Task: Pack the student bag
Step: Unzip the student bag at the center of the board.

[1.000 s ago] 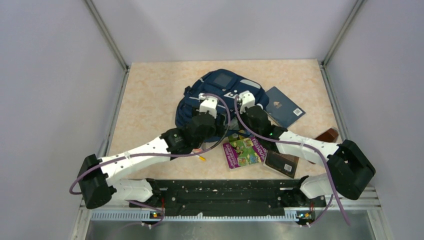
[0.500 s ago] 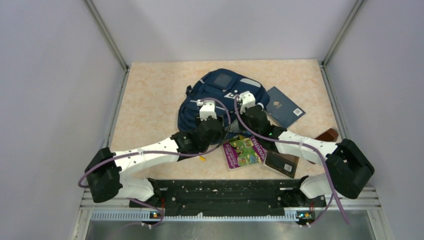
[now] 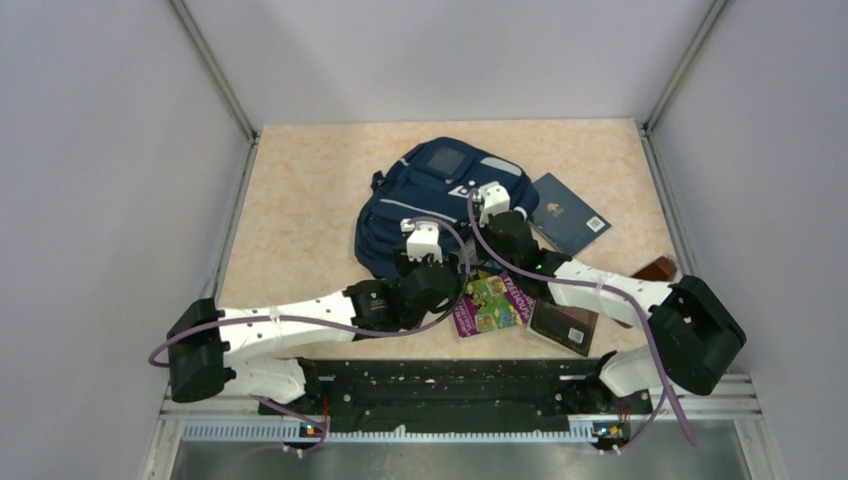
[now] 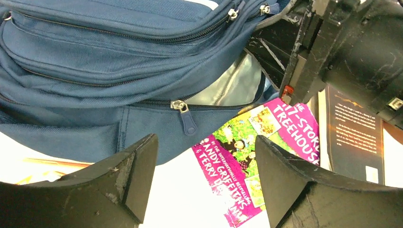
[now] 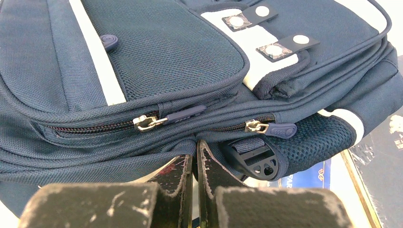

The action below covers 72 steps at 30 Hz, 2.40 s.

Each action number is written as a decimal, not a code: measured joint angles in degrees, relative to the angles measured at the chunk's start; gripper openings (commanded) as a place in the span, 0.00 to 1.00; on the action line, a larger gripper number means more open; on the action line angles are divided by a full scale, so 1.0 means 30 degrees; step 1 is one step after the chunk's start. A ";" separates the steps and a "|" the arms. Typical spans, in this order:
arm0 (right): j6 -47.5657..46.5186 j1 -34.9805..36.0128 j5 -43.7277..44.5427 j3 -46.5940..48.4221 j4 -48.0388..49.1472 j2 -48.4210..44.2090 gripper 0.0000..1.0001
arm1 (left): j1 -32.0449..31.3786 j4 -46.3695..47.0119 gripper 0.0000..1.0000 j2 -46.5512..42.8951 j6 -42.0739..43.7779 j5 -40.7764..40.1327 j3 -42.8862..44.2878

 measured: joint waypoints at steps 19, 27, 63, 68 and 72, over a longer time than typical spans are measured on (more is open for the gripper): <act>0.0539 0.0000 -0.0087 0.0284 -0.0350 0.0007 0.00 | 0.0947 -0.0022 0.59 0.0634 -0.0554 -0.0277 -0.0306; 0.0568 0.0000 -0.0146 0.0284 -0.0372 0.0007 0.00 | 0.1894 0.0372 0.57 0.1355 -0.0670 0.1392 -0.0780; 0.0561 0.0007 -0.0058 0.0284 -0.0685 0.0000 0.00 | 0.2929 0.1647 0.00 0.2368 0.0423 0.1698 -0.1049; 0.0474 0.0007 0.0386 0.0284 -0.0685 -0.0117 0.00 | 0.3577 0.1639 0.00 0.1472 0.0685 0.1909 -0.1355; 0.0342 -0.0029 0.0663 0.0284 -0.0780 -0.0459 0.00 | 0.4320 0.1472 0.00 0.0685 0.0984 0.2018 -0.1596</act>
